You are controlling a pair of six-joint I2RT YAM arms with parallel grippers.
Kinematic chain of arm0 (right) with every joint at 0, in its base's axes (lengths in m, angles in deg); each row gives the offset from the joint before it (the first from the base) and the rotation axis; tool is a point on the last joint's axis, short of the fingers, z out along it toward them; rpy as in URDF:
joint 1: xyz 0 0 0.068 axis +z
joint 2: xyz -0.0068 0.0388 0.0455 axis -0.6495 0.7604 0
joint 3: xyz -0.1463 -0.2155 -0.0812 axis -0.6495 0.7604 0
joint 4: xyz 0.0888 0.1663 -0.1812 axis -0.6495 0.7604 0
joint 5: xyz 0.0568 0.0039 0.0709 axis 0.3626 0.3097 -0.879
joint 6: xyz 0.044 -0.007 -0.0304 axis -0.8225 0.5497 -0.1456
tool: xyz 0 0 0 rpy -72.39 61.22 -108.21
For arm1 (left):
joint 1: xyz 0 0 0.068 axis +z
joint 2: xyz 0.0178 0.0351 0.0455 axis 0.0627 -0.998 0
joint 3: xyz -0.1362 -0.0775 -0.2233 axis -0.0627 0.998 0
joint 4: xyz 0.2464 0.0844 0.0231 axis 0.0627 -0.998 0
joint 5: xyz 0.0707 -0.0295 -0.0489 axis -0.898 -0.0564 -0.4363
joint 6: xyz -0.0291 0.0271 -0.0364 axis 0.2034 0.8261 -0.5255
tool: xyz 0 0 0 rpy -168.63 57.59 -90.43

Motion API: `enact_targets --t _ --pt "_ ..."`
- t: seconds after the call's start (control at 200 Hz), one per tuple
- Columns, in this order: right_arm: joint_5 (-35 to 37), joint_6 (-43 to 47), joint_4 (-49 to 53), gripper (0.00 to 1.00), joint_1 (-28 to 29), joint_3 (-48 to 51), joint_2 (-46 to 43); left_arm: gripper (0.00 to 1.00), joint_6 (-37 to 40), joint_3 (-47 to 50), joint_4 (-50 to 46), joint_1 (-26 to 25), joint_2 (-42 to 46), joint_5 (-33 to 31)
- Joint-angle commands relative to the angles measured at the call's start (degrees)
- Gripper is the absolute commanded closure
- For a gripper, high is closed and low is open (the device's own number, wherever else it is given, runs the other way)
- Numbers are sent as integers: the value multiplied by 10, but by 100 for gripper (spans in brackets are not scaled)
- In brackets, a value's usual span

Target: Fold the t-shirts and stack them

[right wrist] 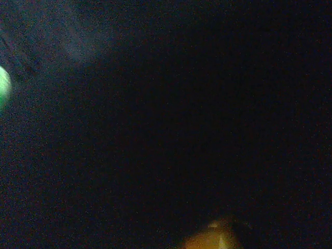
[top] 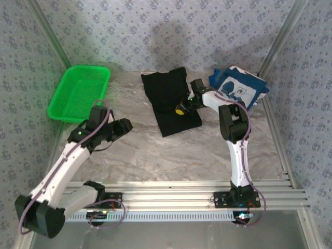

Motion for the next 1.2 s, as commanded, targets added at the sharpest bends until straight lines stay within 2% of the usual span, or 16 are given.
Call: enact_targets --t 0.0,0.04,0.145,0.26,0.36,0.505,0.59,0.695,0.78,0.849,0.904,1.069,1.194 --pt "3 -47 -38 100 -12 -102 46 45 -28 32 -48 -5 46 -18" --pt "-4 -61 -48 100 -15 -138 65 46 -34 45 -55 -7 61 -18" --pt "-23 -96 -66 92 -27 -213 109 46 -50 79 -55 -23 91 -28" --pt "-57 -138 -130 82 -46 -211 106 45 -63 107 -32 -51 102 -49" --pt "-73 -88 -97 74 -62 -182 50 44 -68 118 -1 -72 93 -57" --pt "-57 58 45 64 -93 -86 -87 41 -78 122 51 -90 57 -44" --pt "3 134 133 55 -121 -4 -168 40 -96 125 99 -107 29 -35" --pt "26 186 134 39 -161 130 -267 35 -152 156 205 -115 -6 -5" --pt "-1 206 91 31 -195 242 -323 34 -204 175 297 -116 -50 28" --pt "-41 200 20 29 -218 315 -348 34 -230 167 358 -124 -98 43" --pt "-67 208 1 28 -221 347 -346 34 -241 147 382 -135 -137 45" --pt "-105 245 -11 29 -198 329 -283 35 -276 89 468 -154 -274 57" --pt "-114 244 -8 31 -188 292 -229 36 -294 55 483 -157 -352 45"
